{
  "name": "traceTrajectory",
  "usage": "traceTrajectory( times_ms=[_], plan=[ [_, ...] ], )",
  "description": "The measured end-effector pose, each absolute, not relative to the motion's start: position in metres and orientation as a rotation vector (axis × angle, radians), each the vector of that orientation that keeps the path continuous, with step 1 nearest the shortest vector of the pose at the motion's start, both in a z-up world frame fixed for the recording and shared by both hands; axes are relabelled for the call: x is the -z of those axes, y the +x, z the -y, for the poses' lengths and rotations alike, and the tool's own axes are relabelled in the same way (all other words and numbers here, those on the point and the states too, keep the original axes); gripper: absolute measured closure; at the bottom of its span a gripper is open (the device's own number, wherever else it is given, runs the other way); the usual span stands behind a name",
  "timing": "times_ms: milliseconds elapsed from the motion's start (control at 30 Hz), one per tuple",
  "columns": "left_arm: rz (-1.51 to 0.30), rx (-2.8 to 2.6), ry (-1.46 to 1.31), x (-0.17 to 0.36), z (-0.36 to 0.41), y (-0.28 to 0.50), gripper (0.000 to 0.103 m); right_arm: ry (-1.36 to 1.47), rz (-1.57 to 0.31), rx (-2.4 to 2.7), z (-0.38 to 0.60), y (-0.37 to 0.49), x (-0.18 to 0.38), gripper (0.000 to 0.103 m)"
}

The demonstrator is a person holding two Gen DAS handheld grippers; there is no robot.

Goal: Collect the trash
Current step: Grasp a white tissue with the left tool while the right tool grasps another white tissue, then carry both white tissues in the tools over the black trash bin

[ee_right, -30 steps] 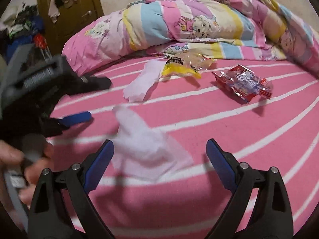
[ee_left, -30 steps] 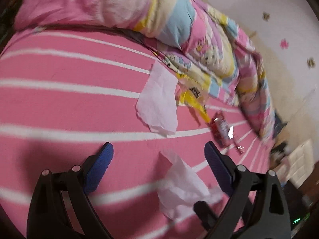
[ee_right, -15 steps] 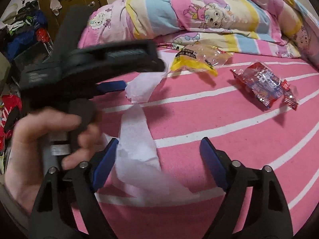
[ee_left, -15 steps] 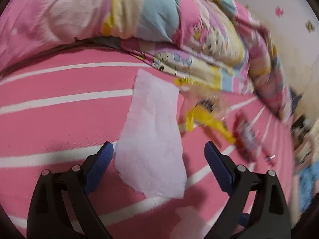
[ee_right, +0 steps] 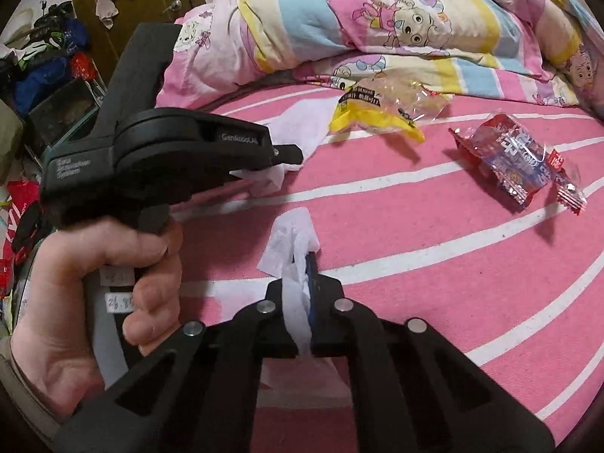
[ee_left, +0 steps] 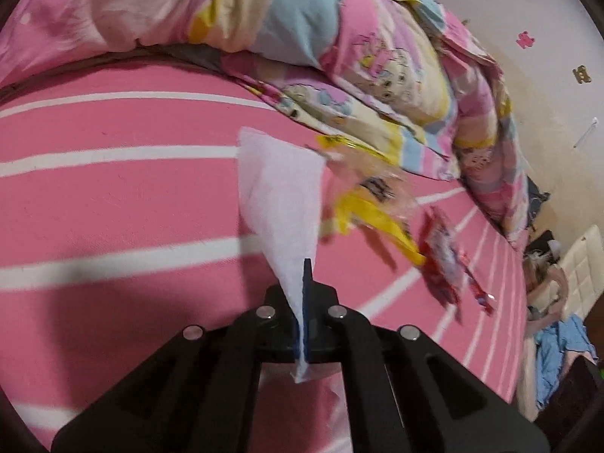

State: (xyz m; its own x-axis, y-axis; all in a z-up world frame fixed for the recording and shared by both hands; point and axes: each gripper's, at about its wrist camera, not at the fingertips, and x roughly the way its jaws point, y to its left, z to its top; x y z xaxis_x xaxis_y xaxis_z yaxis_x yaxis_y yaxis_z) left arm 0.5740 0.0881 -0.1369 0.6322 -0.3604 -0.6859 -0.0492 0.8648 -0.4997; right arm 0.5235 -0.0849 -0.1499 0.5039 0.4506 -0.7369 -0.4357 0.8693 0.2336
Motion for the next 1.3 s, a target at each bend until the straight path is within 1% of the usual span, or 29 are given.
traceTrajectory(
  times_ms=[167, 333, 567, 767, 1100, 1300],
  plan=[
    [-0.869, 0.189, -0.588, 0.135, -0.087, 0.538, 0.103, 0.068, -0.897, -0.538, 0.094, 0.518, 0.142, 0.100],
    [-0.885, 0.170, -0.637, 0.141, -0.086, 0.502, 0.103, 0.084, -0.906, -0.537, 0.110, 0.489, 0.133, 0.100],
    [-0.865, 0.200, -0.553, 0.115, -0.058, 0.439, 0.103, 0.083, -0.894, -0.561, 0.125, 0.443, 0.122, 0.100],
    [-0.835, 0.218, -0.518, 0.087, -0.027, 0.375, 0.103, 0.101, -0.872, -0.558, 0.150, 0.383, 0.099, 0.100],
    [-0.774, 0.352, -0.425, 0.002, 0.067, 0.269, 0.103, 0.144, -0.750, -0.447, 0.233, 0.264, 0.008, 0.100],
    [-0.741, 0.454, -0.365, -0.035, 0.126, 0.221, 0.103, 0.170, -0.673, -0.341, 0.297, 0.195, -0.038, 0.100]
  ],
)
